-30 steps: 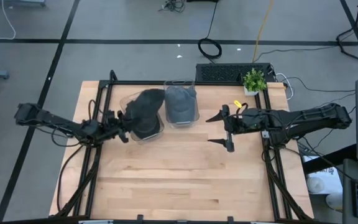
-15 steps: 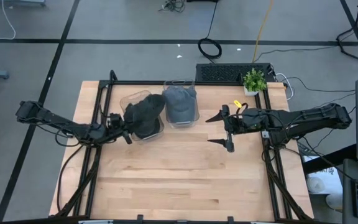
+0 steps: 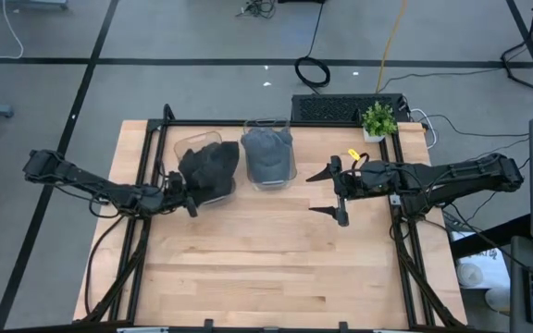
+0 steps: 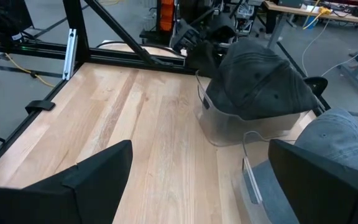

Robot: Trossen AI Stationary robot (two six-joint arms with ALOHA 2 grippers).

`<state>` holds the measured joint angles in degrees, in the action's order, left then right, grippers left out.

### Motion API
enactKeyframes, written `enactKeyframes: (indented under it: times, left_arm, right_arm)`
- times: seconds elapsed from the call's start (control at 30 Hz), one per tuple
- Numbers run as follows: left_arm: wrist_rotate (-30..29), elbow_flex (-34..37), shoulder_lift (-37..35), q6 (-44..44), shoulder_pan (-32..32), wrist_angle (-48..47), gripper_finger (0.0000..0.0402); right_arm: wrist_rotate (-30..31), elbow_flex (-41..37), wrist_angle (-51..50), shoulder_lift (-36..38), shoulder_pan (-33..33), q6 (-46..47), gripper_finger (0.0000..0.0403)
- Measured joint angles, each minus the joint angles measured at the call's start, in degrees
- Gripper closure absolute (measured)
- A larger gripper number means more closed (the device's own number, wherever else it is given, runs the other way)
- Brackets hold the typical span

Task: Pick & Place hat
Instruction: Put the black cap into the left transparent bin

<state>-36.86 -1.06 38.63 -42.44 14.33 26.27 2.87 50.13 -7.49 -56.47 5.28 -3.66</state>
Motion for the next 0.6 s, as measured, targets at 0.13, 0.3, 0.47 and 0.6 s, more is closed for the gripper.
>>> enactKeyframes:
  times: [0.13,0.3,0.47,0.6]
  left_arm:
    - [3.23,0.00,-0.12,-0.21,-0.02,2.41,0.0176]
    - [5.77,-0.02,-0.17,0.14,-0.04,10.26,0.0106]
    - [5.37,-0.07,-0.41,1.02,-0.04,9.98,0.0069]
    - [3.86,-0.07,-0.46,-1.51,-0.04,9.48,0.0057]
  right_arm:
    - [-0.02,0.00,0.00,0.00,0.00,0.00,0.0039]
    - [-0.07,0.00,0.00,-0.01,0.00,0.00,0.0039]
    - [-0.11,0.00,-0.04,0.00,0.04,0.23,0.0039]
    - [-0.13,0.00,-0.08,0.00,0.04,1.29,0.0039]
